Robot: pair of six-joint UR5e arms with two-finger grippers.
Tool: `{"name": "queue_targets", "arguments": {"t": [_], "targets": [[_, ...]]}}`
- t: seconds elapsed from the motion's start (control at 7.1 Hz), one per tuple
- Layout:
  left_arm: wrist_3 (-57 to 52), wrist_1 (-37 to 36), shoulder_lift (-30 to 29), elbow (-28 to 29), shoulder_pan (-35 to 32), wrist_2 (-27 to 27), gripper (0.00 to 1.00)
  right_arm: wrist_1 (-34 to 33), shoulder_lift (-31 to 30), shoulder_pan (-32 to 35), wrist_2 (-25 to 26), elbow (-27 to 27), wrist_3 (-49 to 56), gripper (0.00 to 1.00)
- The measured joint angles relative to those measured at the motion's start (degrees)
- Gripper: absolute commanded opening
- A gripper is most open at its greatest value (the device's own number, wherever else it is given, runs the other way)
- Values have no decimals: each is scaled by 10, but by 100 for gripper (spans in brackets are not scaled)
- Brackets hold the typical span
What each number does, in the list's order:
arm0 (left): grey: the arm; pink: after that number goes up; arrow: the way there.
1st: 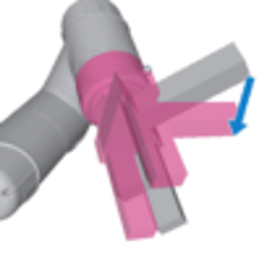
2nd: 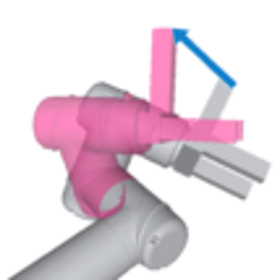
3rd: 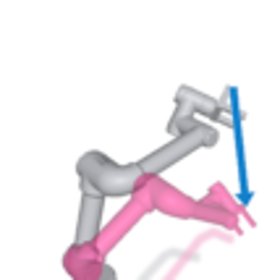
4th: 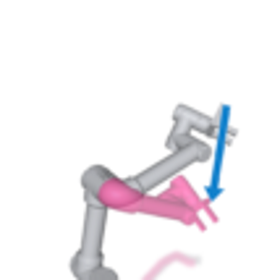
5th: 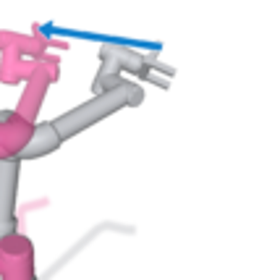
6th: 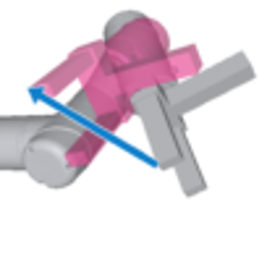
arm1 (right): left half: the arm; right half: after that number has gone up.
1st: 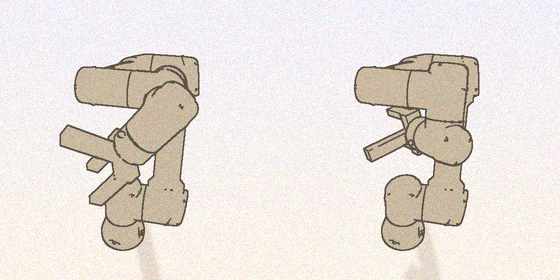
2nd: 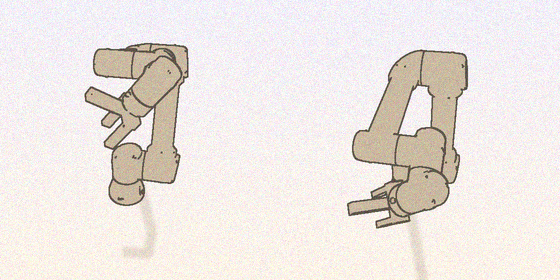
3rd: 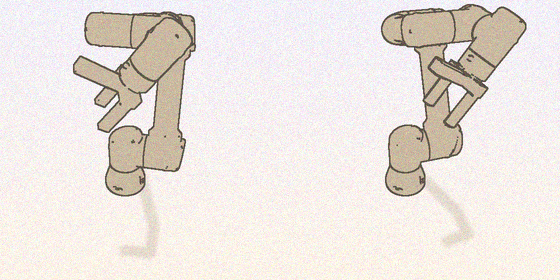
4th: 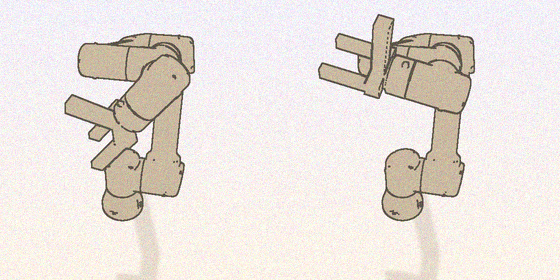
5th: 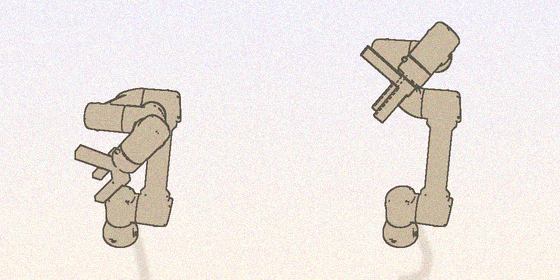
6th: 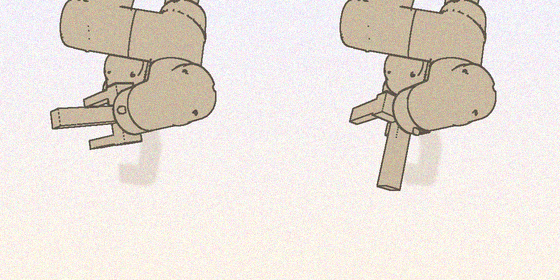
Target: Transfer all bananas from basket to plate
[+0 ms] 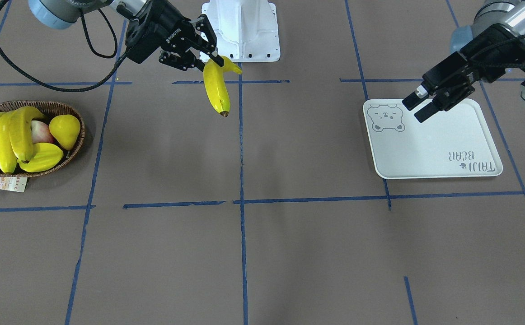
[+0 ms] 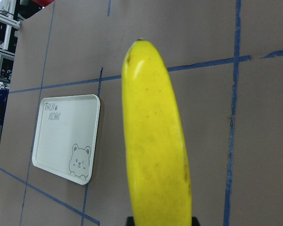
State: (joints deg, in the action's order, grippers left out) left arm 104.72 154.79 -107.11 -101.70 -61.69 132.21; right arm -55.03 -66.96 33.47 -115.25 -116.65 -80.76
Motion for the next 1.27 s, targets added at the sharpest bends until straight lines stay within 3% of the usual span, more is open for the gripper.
{"name": "queue_targets", "arguments": {"t": [0.28,0.7,1.27], "targets": [[20,0,-10,-10,49,-39,100,1,1,-4,-1,-2,-1,1],[26,-7,-48,-10,100,-57,99,0,2,-16,0,-2,-2,1],[33,-12,-94,-2,180,-136,96,-11,19,-33,9,2,-3,1]]}}
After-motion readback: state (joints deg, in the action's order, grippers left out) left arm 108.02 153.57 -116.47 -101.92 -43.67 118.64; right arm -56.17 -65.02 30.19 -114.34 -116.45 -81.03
